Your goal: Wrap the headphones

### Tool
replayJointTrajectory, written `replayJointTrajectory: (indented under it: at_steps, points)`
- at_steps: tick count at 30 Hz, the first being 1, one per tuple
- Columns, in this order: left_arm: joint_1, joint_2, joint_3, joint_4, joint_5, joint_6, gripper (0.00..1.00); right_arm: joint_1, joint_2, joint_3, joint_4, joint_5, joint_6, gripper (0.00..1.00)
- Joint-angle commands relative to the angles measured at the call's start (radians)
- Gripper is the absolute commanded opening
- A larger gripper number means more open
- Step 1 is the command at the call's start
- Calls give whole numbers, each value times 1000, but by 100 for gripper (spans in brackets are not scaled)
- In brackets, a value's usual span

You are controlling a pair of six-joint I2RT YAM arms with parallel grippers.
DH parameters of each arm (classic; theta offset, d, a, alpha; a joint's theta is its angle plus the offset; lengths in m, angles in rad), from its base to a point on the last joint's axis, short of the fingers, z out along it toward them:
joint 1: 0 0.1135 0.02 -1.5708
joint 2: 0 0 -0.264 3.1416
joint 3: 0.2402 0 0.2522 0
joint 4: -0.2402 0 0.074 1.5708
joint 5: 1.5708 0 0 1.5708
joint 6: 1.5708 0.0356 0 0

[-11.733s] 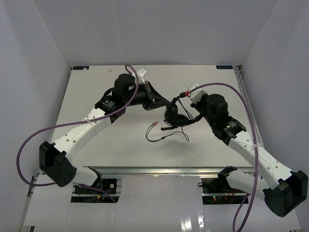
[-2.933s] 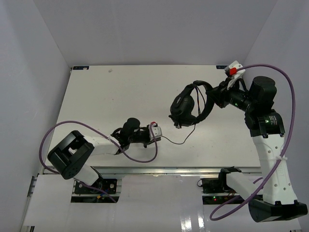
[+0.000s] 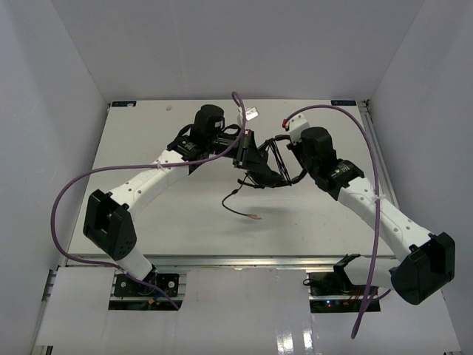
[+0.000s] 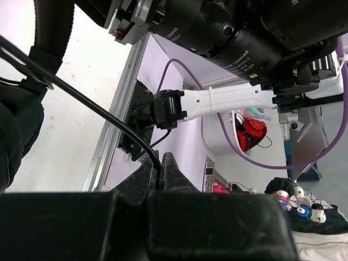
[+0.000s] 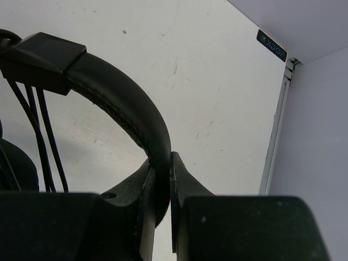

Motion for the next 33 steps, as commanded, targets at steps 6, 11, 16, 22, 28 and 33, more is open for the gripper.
replayJointTrajectory:
  at_steps: [6, 11, 16, 22, 28, 33]
  points:
    - [-79, -8, 42, 81, -21, -119, 0, -69, 6, 79, 56, 24, 205, 8]
    - [-129, 54, 33, 162, -183, -175, 1, -127, 31, 131, 20, -95, 348, 8]
    - [-191, 103, 65, 85, -473, -44, 6, -200, 32, 171, -10, -201, 413, 8]
    - [-257, 72, 66, 53, -772, 140, 28, -229, 8, 164, -21, -252, 445, 8]
    - [-330, 38, -19, 122, -932, 282, 39, -263, 2, 183, -48, -319, 474, 8]
    - [-410, -9, -146, 267, -1028, 378, 40, -281, -13, 213, -80, -358, 482, 8]
